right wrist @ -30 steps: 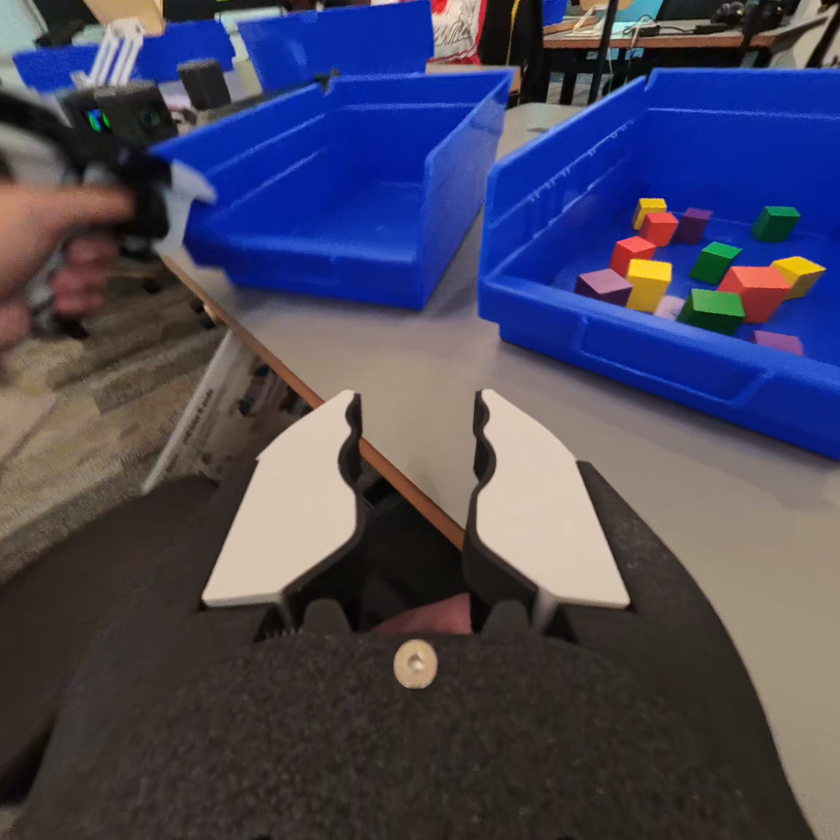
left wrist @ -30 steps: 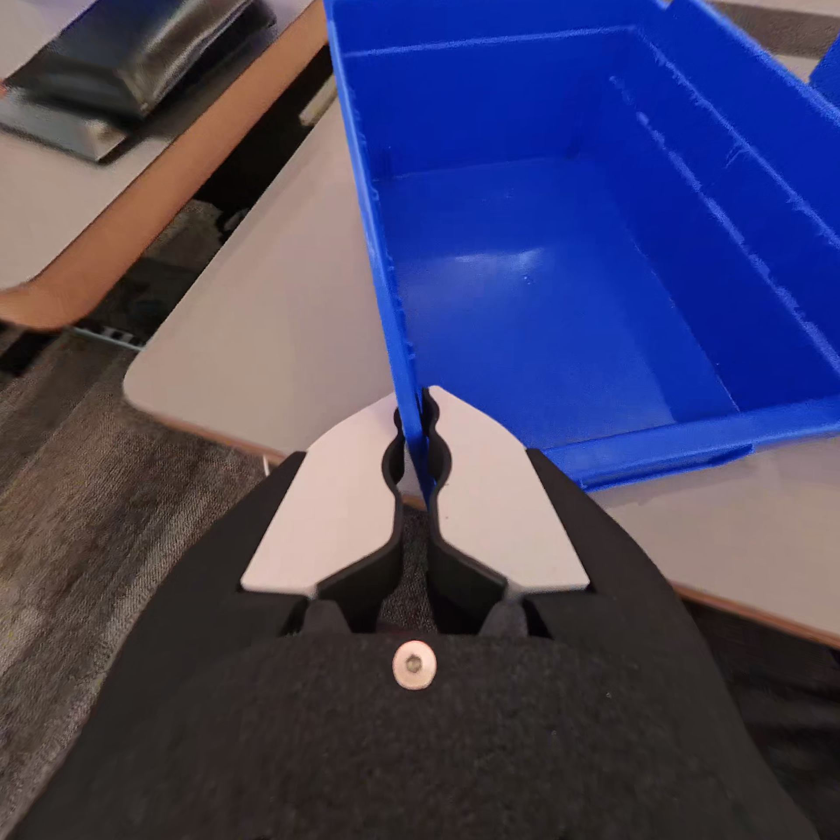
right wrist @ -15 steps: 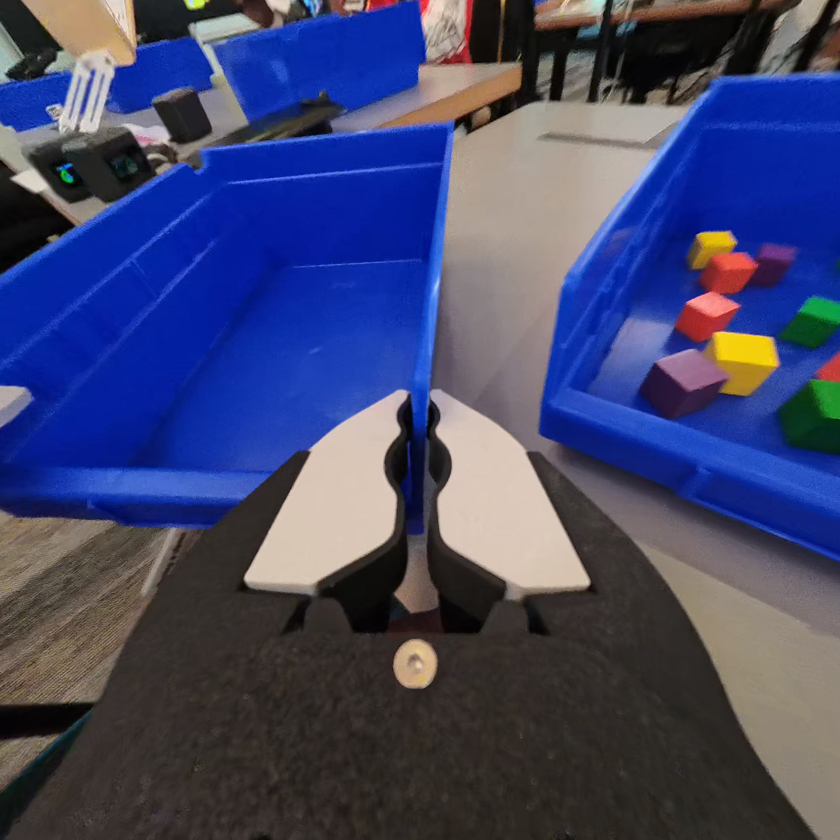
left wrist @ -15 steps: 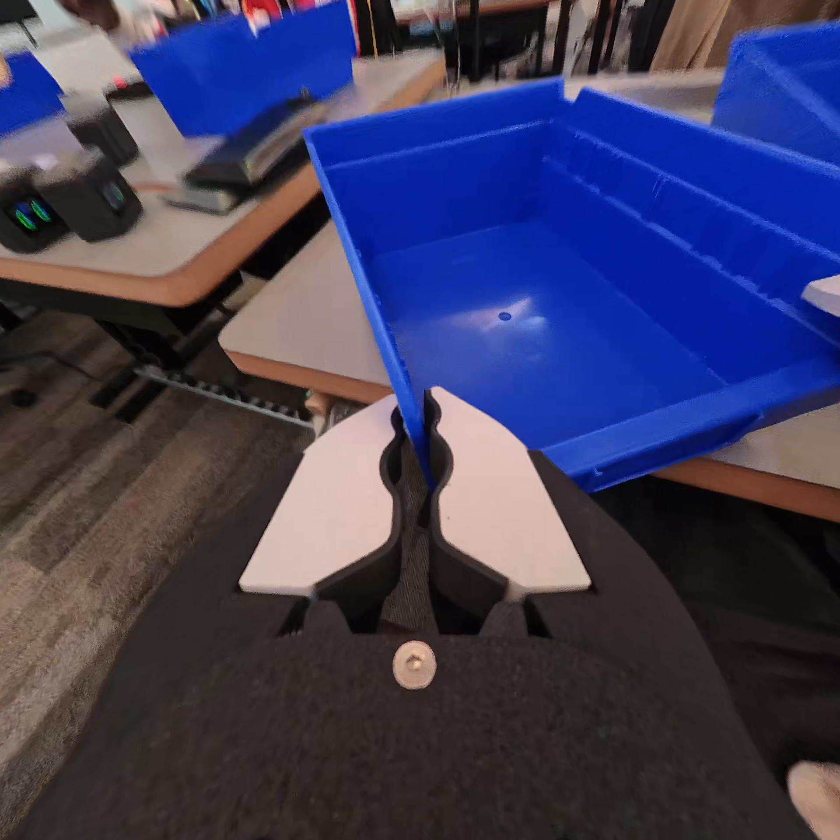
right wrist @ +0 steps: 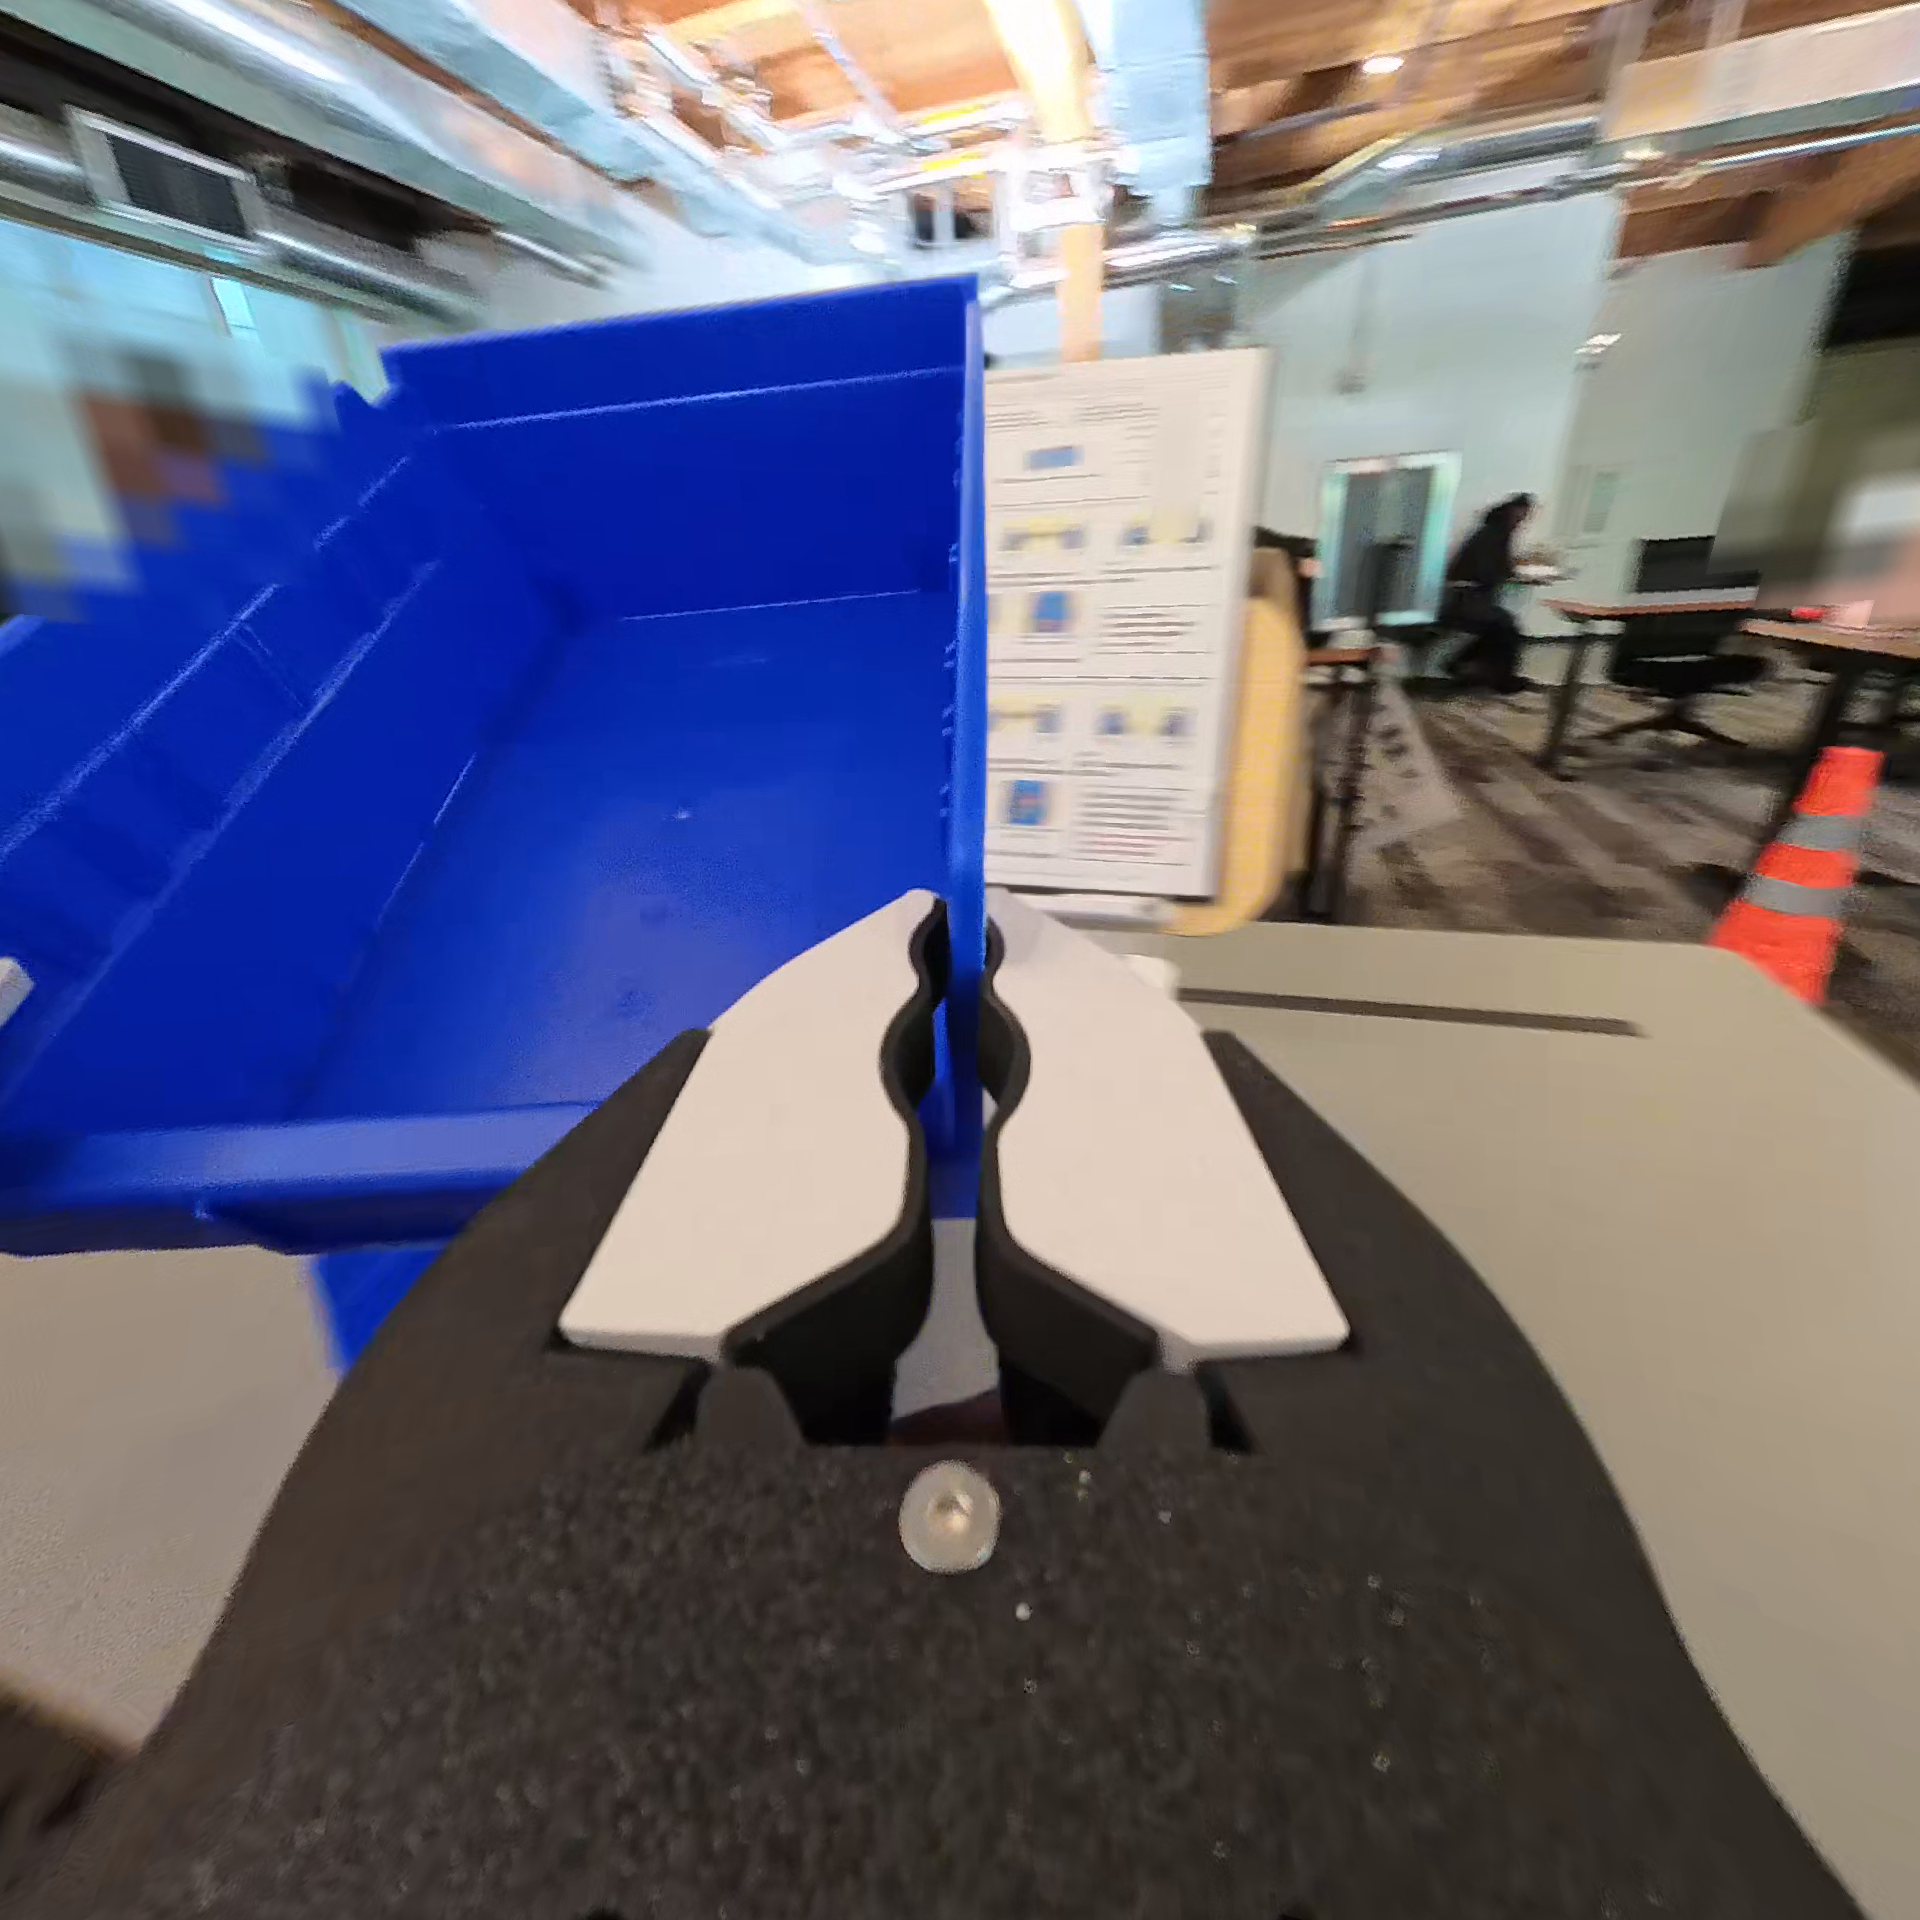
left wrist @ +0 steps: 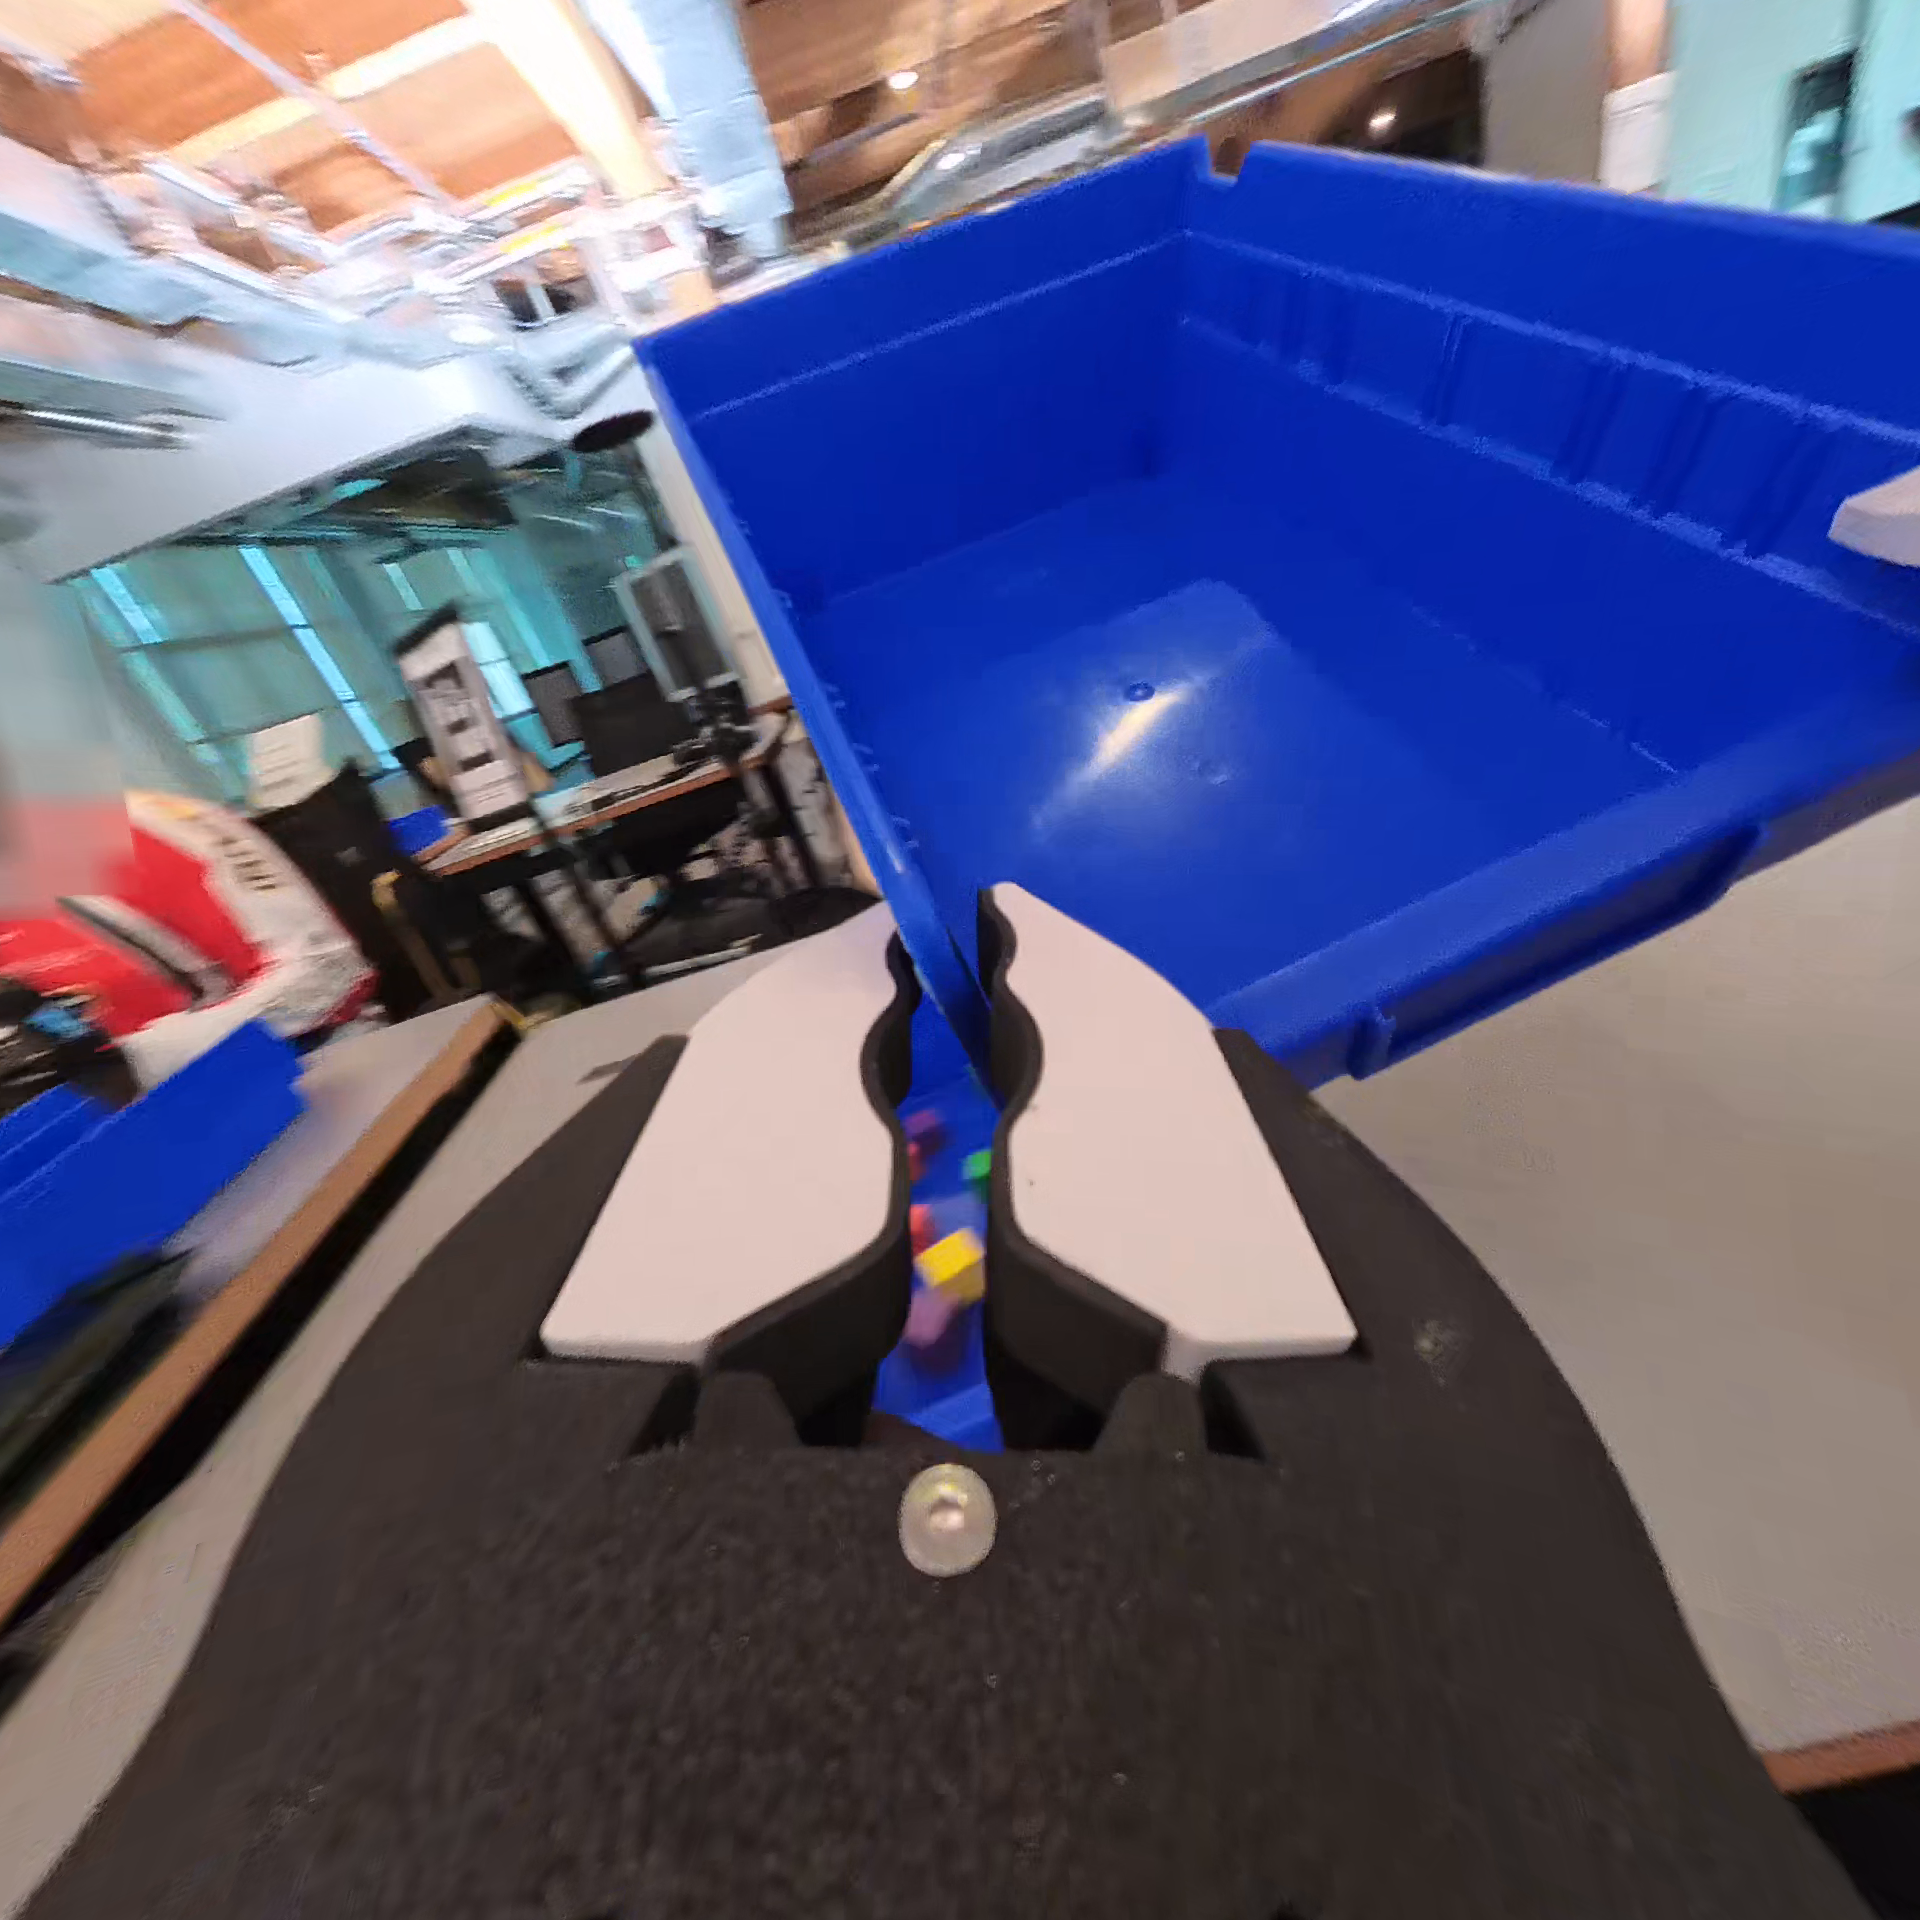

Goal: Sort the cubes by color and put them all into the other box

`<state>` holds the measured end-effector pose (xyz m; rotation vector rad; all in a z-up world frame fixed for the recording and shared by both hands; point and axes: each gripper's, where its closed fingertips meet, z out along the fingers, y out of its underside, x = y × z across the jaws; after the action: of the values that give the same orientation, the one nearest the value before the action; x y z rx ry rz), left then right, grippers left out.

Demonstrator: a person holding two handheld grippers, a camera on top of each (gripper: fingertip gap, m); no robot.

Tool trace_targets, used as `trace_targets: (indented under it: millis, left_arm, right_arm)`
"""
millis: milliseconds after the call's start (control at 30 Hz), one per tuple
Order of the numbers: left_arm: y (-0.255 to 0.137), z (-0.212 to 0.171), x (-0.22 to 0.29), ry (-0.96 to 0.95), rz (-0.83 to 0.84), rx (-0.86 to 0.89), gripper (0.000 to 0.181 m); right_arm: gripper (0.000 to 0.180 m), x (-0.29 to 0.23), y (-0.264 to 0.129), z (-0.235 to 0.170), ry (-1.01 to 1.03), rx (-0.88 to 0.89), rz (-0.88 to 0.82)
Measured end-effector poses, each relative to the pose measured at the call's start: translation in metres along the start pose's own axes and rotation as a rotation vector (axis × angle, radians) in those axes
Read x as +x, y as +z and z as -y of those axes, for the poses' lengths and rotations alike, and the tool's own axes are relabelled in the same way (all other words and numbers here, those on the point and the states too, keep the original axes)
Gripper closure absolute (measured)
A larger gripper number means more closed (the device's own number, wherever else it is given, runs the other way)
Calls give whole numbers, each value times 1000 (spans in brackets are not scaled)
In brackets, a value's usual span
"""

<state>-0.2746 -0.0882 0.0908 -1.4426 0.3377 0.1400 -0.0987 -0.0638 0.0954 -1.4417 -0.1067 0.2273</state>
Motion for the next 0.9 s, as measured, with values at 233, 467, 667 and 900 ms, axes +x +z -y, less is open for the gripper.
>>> trace_targets:
  millis: [233, 467, 667, 900]
  left_arm:
    - [113, -3, 204, -97, -288, -124, 174]
    - [149, -51, 335, -95, -379, -279, 175]
    - [149, -105, 393, -119, -432, -396, 173]
    - [120, -110, 369, -122, -490, -443, 131]
  right_arm:
    - [176, 217, -19, -31, -33, -188, -294]
    - [176, 341, -40, -139, 134, -398, -339]
    - [176, 387, -56, -182, 113, -474, -402]
    - [148, 403, -64, -183, 122, -465, -466]
